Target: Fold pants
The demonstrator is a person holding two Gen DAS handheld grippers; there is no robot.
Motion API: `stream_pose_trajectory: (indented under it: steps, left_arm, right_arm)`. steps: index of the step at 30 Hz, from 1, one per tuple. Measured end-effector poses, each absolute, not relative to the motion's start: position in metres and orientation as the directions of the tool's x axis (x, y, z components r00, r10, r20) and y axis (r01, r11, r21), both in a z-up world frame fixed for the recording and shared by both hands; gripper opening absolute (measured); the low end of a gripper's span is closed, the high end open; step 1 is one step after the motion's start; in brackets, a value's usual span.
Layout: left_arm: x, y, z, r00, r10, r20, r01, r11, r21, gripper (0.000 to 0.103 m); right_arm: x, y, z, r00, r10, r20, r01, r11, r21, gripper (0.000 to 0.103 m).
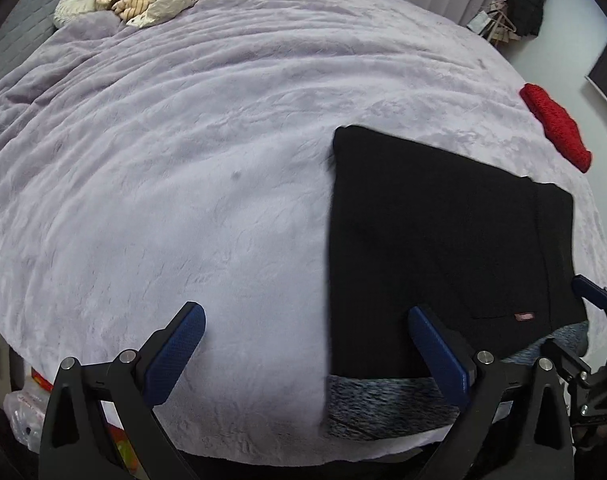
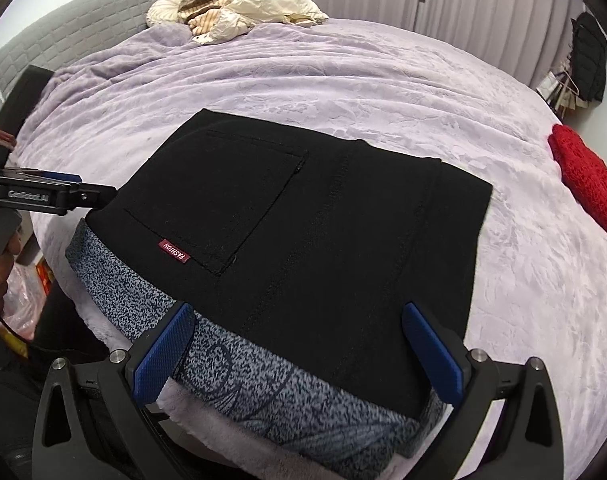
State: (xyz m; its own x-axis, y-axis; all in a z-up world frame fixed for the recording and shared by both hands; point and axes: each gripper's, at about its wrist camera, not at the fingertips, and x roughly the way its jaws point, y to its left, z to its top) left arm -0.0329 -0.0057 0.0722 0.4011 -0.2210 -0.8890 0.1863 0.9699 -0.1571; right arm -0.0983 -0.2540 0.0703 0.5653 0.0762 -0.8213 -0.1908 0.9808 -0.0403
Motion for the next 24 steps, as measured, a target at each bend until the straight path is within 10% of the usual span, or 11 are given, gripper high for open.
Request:
stream_pose_trajectory:
  steps: [24]
  left_arm:
    - [-0.013,-0.092,0.056,0.351,-0.214,-0.912,0.318,0.943,-0.099,0.103]
  right_arm:
    - [-0.048,-0.283,0.056,0.543,0.130,-0.829,-0.264,0.964,-0.021,0.103]
